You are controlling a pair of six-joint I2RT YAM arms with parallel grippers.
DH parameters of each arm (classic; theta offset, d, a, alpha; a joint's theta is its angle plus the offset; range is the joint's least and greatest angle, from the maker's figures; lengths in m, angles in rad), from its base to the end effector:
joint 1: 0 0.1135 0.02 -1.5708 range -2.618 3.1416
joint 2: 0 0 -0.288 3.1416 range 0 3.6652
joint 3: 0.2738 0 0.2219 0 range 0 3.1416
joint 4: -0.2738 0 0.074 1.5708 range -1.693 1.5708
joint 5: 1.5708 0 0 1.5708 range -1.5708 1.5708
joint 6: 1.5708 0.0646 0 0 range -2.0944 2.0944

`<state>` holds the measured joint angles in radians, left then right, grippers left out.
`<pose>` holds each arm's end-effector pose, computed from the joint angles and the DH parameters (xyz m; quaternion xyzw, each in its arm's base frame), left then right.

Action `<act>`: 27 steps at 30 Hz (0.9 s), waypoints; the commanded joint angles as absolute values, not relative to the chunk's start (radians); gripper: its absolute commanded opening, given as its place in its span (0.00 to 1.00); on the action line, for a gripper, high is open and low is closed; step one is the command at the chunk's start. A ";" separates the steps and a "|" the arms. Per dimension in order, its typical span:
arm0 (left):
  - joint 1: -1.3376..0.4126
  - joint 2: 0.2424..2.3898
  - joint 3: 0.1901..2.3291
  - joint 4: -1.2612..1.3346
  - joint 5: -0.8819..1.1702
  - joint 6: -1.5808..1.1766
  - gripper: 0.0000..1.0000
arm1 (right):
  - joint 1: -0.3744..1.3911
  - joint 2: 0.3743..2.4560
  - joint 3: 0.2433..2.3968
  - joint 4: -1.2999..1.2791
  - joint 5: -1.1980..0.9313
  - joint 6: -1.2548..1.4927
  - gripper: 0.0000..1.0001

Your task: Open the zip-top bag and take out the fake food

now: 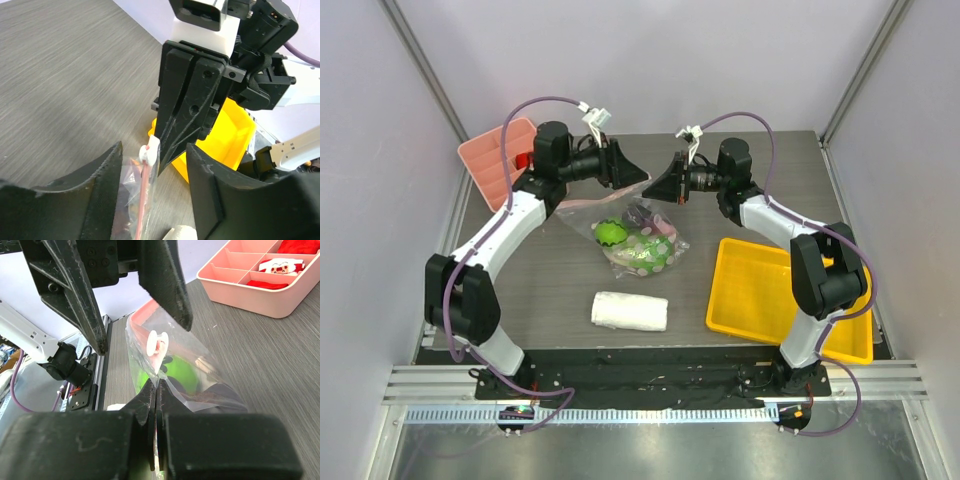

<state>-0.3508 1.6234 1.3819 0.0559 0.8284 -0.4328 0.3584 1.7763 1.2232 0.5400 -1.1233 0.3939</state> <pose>0.3335 -0.1727 0.3866 0.2279 0.7145 -0.5095 0.4220 0.3486 0.1927 0.3329 -0.3634 0.6089 0.5710 0.4137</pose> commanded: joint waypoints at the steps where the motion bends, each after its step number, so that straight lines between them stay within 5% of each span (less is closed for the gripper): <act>1: -0.347 1.624 1.391 0.090 0.882 -0.431 0.50 | 0.367 1.723 1.258 0.555 -1.124 0.371 0.01; 7: -0.347 1.643 1.404 0.083 0.919 -0.437 0.38 | 0.367 1.721 1.259 0.551 -1.124 0.368 0.01; 14: -0.347 1.649 1.405 0.041 0.888 -0.414 0.45 | 0.367 1.717 1.261 0.548 -1.127 0.365 0.01; 21: -0.341 1.635 1.394 0.057 0.874 -0.420 0.19 | 0.367 1.717 1.267 0.517 -1.112 0.347 0.01; 23: -0.337 1.621 1.393 0.046 0.856 -0.410 0.00 | 0.367 1.715 1.270 0.497 -1.092 0.338 0.01; 27: -0.339 1.571 1.361 0.026 0.790 -0.362 0.00 | 0.365 1.707 1.275 0.454 -0.967 0.339 0.01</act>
<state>-0.3466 1.6501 1.3785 0.0319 0.8543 -0.4133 0.3595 1.7733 1.2308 0.4835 -1.0828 0.3634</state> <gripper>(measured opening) 0.029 0.022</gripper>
